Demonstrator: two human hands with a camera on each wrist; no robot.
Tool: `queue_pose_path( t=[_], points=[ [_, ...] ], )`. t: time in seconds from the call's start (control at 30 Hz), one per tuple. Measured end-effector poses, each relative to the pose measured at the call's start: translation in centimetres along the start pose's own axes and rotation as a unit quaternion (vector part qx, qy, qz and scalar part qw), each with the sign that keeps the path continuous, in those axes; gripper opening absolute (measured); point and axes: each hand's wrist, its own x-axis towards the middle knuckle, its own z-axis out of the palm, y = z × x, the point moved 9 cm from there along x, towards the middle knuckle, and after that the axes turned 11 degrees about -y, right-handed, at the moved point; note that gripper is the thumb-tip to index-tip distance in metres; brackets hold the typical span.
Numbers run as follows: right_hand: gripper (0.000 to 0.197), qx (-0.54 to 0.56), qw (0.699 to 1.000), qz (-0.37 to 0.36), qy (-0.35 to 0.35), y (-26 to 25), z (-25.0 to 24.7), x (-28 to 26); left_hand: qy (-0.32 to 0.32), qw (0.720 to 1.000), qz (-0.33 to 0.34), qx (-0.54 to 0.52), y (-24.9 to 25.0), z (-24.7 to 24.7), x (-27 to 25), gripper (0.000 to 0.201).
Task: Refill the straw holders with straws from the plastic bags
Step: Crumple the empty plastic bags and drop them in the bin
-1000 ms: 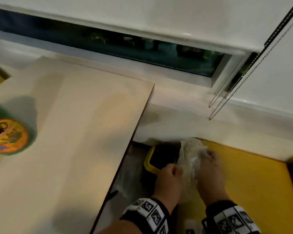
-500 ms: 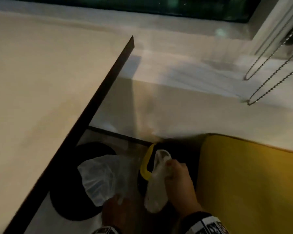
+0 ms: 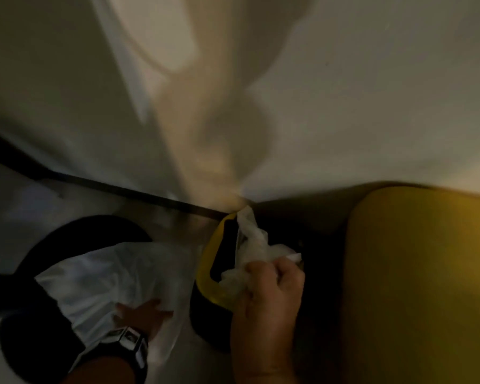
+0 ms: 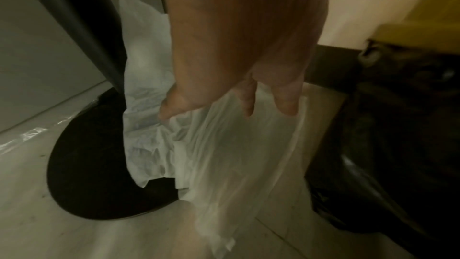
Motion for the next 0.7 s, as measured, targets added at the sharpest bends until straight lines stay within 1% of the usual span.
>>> queue_pose_path(
  t=[0.03, 0.07, 0.1, 0.13, 0.17, 0.2, 0.23, 0.27, 0.3, 0.33, 0.37, 0.4, 0.43, 0.47, 0.5, 0.53, 0.57, 0.6, 0.63, 0.67, 0.7],
  points=[
    [0.015, -0.039, 0.999, -0.008, 0.027, 0.3, 0.1, -0.2, 0.009, 1.0, -0.013, -0.003, -0.5, -0.7, 0.1, 0.084],
    [0.016, -0.055, 0.997, -0.048, 0.011, 0.6, 1.1, -0.2, 0.007, 1.0, -0.009, -0.014, -0.6, -1.3, -0.9, 0.082],
    [0.013, -0.081, 0.994, -0.077, -0.02, 0.8, 2.1, -0.3, 0.009, 0.999, 0.0, -0.048, -0.3, -1.8, -1.6, 0.082],
    [0.016, -0.104, 0.993, -0.043, -0.043, 2.2, 3.2, -0.4, 0.008, 0.996, 0.033, -0.088, -0.1, -2.1, -1.7, 0.08],
    [0.029, -0.078, 0.992, 0.004, -0.103, 3.9, 4.7, -0.3, 0.01, 0.988, 0.058, -0.141, 0.3, -2.3, -2.4, 0.074],
    [0.041, -0.098, 0.985, 0.046, -0.133, 5.8, 5.6, 0.2, 0.029, 0.977, 0.077, -0.195, 0.5, -2.8, -3.0, 0.067],
    [0.053, -0.174, 0.976, 0.041, -0.125, 6.6, 6.2, 0.4, 0.067, 0.964, 0.077, -0.247, 0.0, -3.5, -3.2, 0.063],
    [0.065, -0.216, 0.966, 0.06, -0.133, 7.3, 6.8, 0.8, 0.113, 0.951, 0.084, -0.276, 0.0, -4.4, -4.1, 0.057],
    [0.072, -0.249, 0.954, 0.072, -0.153, 7.7, 7.2, 1.2, 0.166, 0.93, 0.093, -0.314, 0.0, -5.5, -5.1, 0.045],
    [0.072, -0.278, 0.942, 0.082, -0.17, 8.2, 7.7, 1.5, 0.212, 0.909, 0.11, -0.341, 0.4, -6.5, -6.6, 0.031],
    [0.068, -0.319, 0.926, 0.083, -0.185, 8.7, 7.9, 1.6, 0.24, 0.889, 0.124, -0.369, 0.9, -7.1, -8.0, 0.021],
    [0.065, -0.349, 0.911, 0.09, -0.201, 9.3, 7.9, 1.7, 0.255, 0.873, 0.141, -0.391, 1.8, -7.5, -9.6, 0.015],
    [0.061, -0.349, 0.902, 0.113, -0.227, 10.0, 8.0, 1.7, 0.264, 0.859, 0.17, -0.405, 2.9, -7.8, -10.9, 0.012],
    [0.057, -0.342, 0.897, 0.15, -0.238, 10.9, 7.8, 1.5, 0.274, 0.845, 0.205, -0.41, 4.4, -8.3, -13.1, 0.011],
    [0.048, -0.325, 0.9, 0.167, -0.239, 11.4, 7.4, 1.3, 0.291, 0.829, 0.246, -0.41, 5.7, -8.9, -14.9, 0.014],
    [0.038, -0.298, 0.911, 0.15, -0.24, 11.1, 7.4, 1.1, 0.303, 0.814, 0.289, -0.402, 7.1, -9.5, -17.2, 0.015],
    [0.031, -0.263, 0.929, 0.131, -0.227, 10.7, 7.2, 1.0, 0.325, 0.792, 0.339, -0.39, 8.4, -10.1, -19.3, 0.013],
    [0.026, -0.241, 0.938, 0.136, -0.21, 10.6, 6.7, 1.2, 0.331, 0.781, 0.384, -0.365, 9.8, -10.7, -21.5, 0.011],
    [0.025, -0.232, 0.941, 0.155, -0.189, 10.6, 6.2, 1.4, 0.325, 0.776, 0.427, -0.332, 11.3, -11.0, -22.9, 0.01],
    [0.028, -0.225, 0.947, 0.158, -0.164, 10.5, 5.7, 1.6, 0.306, 0.783, 0.455, -0.295, 12.8, -11.2, -24.3, 0.01],
    [0.03, -0.204, 0.955, 0.169, -0.134, 10.3, 4.8, 1.8, 0.274, 0.797, 0.473, -0.258, 14.2, -11.2, -24.9, 0.013]
  ],
)
